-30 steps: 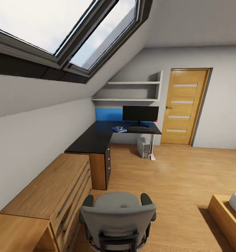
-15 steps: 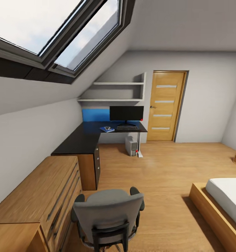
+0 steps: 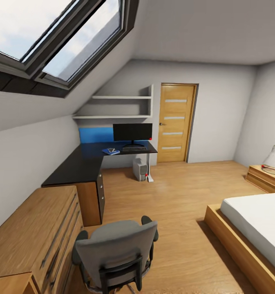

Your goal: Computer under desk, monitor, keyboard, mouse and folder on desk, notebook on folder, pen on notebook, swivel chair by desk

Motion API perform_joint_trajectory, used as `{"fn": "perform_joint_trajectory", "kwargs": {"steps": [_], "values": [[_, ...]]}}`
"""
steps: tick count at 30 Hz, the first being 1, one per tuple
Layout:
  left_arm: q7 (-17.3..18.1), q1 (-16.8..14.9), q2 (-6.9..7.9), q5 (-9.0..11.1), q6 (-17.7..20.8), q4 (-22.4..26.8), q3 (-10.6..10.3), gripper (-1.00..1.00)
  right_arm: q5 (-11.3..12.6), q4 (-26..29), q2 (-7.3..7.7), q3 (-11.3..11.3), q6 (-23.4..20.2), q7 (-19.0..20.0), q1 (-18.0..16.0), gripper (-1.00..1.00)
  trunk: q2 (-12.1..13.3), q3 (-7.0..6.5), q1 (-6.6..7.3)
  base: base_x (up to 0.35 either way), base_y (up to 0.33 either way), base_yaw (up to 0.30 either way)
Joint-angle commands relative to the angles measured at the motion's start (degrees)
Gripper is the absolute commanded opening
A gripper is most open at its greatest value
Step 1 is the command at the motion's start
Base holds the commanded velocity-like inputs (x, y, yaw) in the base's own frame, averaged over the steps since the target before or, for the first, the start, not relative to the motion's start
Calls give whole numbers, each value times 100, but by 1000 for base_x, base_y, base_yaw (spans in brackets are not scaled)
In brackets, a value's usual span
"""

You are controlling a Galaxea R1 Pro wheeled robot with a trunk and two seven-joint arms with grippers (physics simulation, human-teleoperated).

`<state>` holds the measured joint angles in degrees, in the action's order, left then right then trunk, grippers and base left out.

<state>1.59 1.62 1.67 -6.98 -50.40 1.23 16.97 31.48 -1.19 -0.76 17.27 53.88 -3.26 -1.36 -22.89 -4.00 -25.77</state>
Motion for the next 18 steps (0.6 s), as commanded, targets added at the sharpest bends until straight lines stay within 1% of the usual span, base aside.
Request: {"fn": "perform_joint_trajectory", "kwargs": {"steps": [1,5,12,15,18], "values": [[17,5,0,-49,-5,9,52,100,15,-13,-3,49,17,-34,-5,100,-2,0,-2,-3,154,-261],[17,5,0,-49,-5,9,52,100,15,-13,-3,49,15,-34,-5,100,-2,0,-2,-2,97,-261],[17,5,0,-49,-5,9,52,100,13,-13,-3,51,15,-35,-5,100,-2,0,-2,-6,20,-246],[17,5,0,-49,-5,9,52,100,10,-13,-3,54,14,-35,-5,100,-2,0,-2,-99,71,-136],[17,5,0,-49,-5,9,52,100,8,-13,-3,56,11,-35,-5,100,-2,0,-2,-184,113,-70]]}}
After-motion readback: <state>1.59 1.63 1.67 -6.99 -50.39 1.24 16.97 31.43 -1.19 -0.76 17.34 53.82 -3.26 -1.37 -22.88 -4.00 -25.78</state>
